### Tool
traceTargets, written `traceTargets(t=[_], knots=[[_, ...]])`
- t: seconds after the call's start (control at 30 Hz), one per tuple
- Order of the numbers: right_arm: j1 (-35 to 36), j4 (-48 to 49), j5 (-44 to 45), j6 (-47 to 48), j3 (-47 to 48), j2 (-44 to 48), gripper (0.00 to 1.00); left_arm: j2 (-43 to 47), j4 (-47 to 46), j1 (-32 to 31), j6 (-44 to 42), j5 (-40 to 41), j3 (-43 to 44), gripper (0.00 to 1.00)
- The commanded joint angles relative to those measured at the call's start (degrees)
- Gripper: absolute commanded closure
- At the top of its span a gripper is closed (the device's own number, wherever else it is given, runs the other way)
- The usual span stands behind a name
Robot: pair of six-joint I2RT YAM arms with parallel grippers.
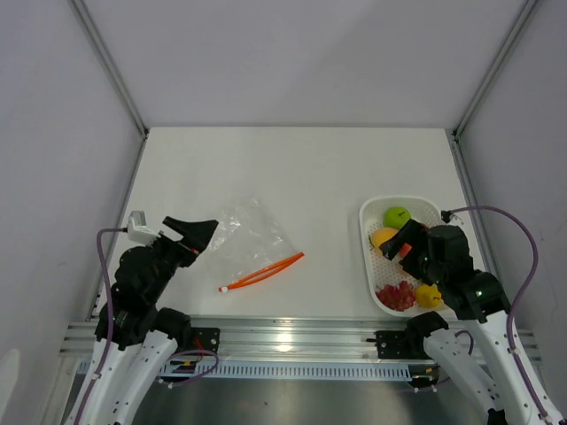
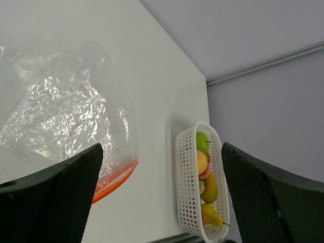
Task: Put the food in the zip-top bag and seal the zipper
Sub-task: Pick up the zipper food storage bag at the center of the board.
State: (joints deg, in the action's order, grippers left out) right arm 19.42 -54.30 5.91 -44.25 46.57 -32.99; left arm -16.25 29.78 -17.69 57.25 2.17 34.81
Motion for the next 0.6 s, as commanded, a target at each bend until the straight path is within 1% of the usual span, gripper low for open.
traceTargets(t=[0.0, 0.07, 0.1, 0.13, 0.17, 0.3, 0.37, 0.4, 0.43, 0.47, 0.5, 0.53, 0.57], knots=[[0.09, -2.22, 0.87, 1.7, 1.51, 4.33, 0.01, 4.81, -1.97, 0.47, 1.82, -4.09, -4.03, 0.0], [0.0, 0.32, -2.2, 5.03, 1.42, 5.48, 0.01, 8.94, -5.24, 0.47, 0.5, -6.82, -5.97, 0.01], [0.0, 1.82, -7.53, 6.53, 1.51, 5.92, 0.01, 10.0, -7.26, 0.38, -0.47, -7.44, -6.5, 0.0], [0.09, 5.14, -10.02, 7.85, 1.25, 5.92, 0.01, 10.88, -7.98, 0.38, -0.82, -7.97, -7.38, 0.0], [0.09, 6.3, -11.78, 8.04, 0.9, 5.75, 0.01, 11.76, -8.51, 0.38, -0.92, -9.02, -7.3, 0.01], [0.88, 11.05, -18.11, 7.78, 0.02, 0.22, 0.01, 10.02, -10.88, 0.47, -1.54, -11.84, -6.51, 0.0], [3.5, 15.0, -18.57, 6.81, -0.16, -3.47, 0.01, 7.57, -10.8, 0.47, -1.27, -12.54, -5.45, 0.0], [4.91, 16.41, -16.92, 5.5, -0.07, -4.7, 0.01, 6.68, -10.88, 0.47, -1.18, -13.76, -5.02, 0.01], [6.58, 19.82, -16.03, 5.14, 0.01, -7.15, 0.01, 5.8, -12.36, 0.38, -1.27, -15.08, -4.75, 0.01], [8.16, 21.33, -15.24, 4.96, 0.19, -8.91, 0.0, 4.75, -13.94, 0.47, -1.53, -16.92, -5.01, 0.01], [11.48, 22.65, -14.27, 4.88, 0.63, -10.84, 0.0, 2.74, -15.96, 0.47, -2.31, -21.64, -5.01, 0.0], [13.08, 24.4, -13.74, 5.05, 2.2, -15.74, 0.01, 1.5, -17.55, 0.47, -2.41, -23.6, -5.1, 0.0], [14.58, 25.03, -12.69, 5.05, 3.17, -18.22, 0.0, 0.44, -19.74, 0.47, -2.76, -25.45, -4.84, 0.01]])
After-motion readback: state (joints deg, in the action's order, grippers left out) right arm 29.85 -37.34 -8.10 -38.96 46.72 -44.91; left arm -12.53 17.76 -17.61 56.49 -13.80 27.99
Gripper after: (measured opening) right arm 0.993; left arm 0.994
